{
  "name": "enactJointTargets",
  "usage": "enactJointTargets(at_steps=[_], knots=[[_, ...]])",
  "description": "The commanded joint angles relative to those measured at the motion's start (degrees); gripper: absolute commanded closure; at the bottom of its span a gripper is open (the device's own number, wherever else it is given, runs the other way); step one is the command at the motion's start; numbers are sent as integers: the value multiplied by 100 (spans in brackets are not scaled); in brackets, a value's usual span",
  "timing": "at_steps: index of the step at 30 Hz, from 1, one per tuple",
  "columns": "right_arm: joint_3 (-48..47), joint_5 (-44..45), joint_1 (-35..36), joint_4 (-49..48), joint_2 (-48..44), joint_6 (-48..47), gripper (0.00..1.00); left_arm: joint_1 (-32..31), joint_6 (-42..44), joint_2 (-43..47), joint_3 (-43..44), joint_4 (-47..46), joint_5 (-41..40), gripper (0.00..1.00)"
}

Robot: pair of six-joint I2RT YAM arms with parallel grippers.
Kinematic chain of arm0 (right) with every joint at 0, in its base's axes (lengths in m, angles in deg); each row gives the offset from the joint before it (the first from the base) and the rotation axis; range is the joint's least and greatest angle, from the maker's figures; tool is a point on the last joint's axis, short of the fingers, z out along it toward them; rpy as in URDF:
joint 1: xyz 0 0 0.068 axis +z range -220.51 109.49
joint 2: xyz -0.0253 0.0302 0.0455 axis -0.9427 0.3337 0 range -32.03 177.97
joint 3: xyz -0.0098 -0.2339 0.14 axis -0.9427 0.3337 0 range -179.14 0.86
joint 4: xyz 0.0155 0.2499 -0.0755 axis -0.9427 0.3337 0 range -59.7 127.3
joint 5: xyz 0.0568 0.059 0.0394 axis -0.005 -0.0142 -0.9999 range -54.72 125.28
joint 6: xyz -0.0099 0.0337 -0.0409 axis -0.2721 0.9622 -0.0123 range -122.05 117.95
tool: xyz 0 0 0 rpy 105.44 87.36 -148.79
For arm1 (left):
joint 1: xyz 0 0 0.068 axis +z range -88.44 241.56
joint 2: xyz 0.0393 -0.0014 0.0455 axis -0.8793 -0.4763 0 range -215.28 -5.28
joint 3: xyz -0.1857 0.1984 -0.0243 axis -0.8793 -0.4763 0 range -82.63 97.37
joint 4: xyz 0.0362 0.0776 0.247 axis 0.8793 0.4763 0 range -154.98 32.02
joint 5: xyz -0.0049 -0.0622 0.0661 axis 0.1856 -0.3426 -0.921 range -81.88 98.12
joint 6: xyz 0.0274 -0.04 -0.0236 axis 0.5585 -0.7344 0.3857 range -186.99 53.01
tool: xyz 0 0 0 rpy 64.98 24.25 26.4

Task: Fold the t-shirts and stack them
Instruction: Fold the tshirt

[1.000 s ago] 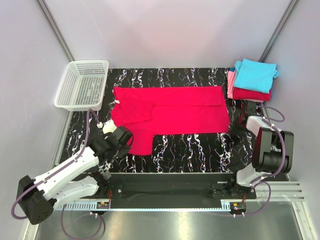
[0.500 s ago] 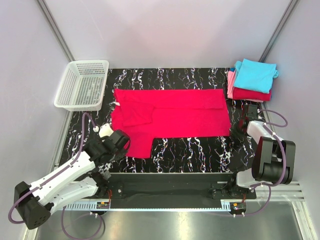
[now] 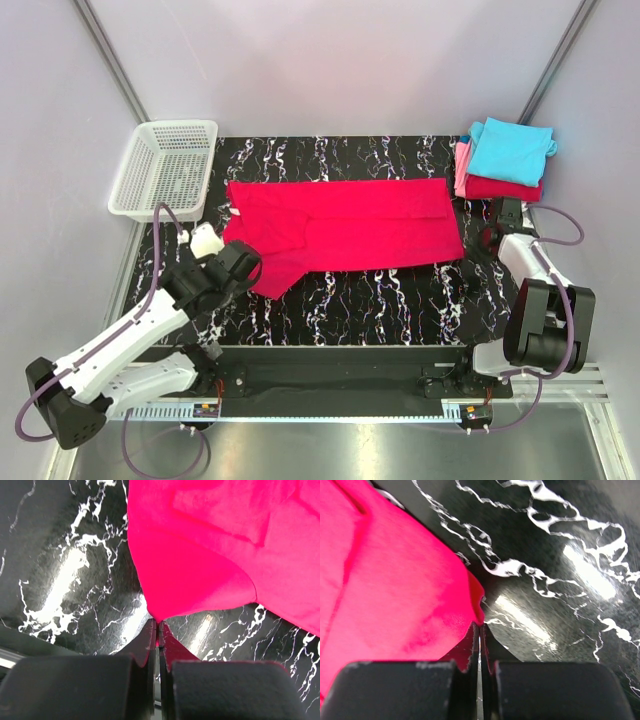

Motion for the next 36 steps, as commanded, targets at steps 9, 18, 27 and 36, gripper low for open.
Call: enactJointTargets(at_steps=[9, 18, 27, 36], knots=[[-758, 54, -31, 26, 358, 30, 100, 608, 399, -77, 882, 484, -972, 100], [-1443, -157, -31, 26, 876, 66, 100, 1346, 1093, -682, 1111, -315, -780, 100], [-2409, -525, -23, 26, 1781, 4, 100, 1716, 1612, -2177, 1919, -1159, -410, 100], [-3402, -1027, -23, -149, 2765, -259, 100, 2226, 1929, -3126, 2438, -1529, -102, 100]])
